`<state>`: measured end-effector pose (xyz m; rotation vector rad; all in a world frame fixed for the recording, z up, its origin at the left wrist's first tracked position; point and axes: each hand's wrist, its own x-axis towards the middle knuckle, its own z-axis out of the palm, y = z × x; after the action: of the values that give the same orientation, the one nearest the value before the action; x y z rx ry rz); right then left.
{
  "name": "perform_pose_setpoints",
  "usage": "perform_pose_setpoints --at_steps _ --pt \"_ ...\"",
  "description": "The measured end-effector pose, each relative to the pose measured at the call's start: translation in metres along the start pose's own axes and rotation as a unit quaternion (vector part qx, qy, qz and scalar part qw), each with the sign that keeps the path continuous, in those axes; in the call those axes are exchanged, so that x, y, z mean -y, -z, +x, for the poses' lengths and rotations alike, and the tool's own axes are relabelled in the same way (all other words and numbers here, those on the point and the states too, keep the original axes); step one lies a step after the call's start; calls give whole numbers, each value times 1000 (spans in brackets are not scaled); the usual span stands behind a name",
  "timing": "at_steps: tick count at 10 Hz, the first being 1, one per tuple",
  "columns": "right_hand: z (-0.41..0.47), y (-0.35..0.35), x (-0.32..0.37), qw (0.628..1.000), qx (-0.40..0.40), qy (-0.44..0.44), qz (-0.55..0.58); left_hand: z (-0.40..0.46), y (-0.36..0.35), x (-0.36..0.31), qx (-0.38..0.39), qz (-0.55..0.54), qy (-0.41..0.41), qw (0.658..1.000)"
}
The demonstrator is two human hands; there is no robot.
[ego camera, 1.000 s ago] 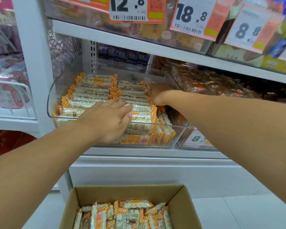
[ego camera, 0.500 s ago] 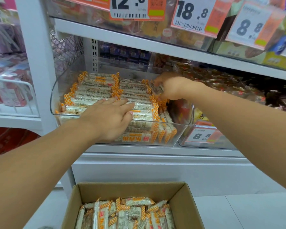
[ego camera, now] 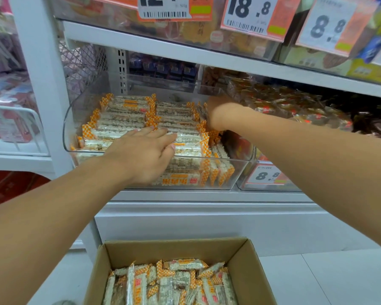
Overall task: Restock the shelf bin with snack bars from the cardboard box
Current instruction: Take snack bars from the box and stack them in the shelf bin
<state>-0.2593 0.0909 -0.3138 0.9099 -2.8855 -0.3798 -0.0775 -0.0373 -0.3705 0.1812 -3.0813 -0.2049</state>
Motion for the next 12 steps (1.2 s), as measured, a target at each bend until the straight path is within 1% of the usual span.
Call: perform_pose_setpoints --at_steps 2,3,4,5,6,7,8,9,10,11,12 --pt "-2 7 -3 999 35 15 -32 1 0 0 2 -2 -1 1000" --pt "1 13 -5 999 -40 26 -9 1 0 0 -1 1 0 1000" --pt "3 11 -4 994 63 6 94 1 0 -1 0 -1 1 1000" --pt "10 0 -9 970 121 -23 207 1 0 -1 1 2 -1 1000" --pt "13 -1 -9 963 135 -28 230 1 1 -1 3 3 -3 1000" --pt "9 8 -9 972 116 -25 202 1 1 0 1 4 -2 1000" --pt "7 23 -6 993 -35 23 113 1 -1 0 -3 6 -2 1000" --pt "10 8 -2 975 96 43 196 2 -1 -1 0 6 -2 1000" --pt "13 -14 8 963 176 26 205 2 0 -1 1 8 -2 1000" --pt "24 -12 9 972 146 25 184 2 0 -1 1 11 -3 1000" --pt "32 -19 12 981 100 6 164 2 0 -1 3 9 -3 1000"
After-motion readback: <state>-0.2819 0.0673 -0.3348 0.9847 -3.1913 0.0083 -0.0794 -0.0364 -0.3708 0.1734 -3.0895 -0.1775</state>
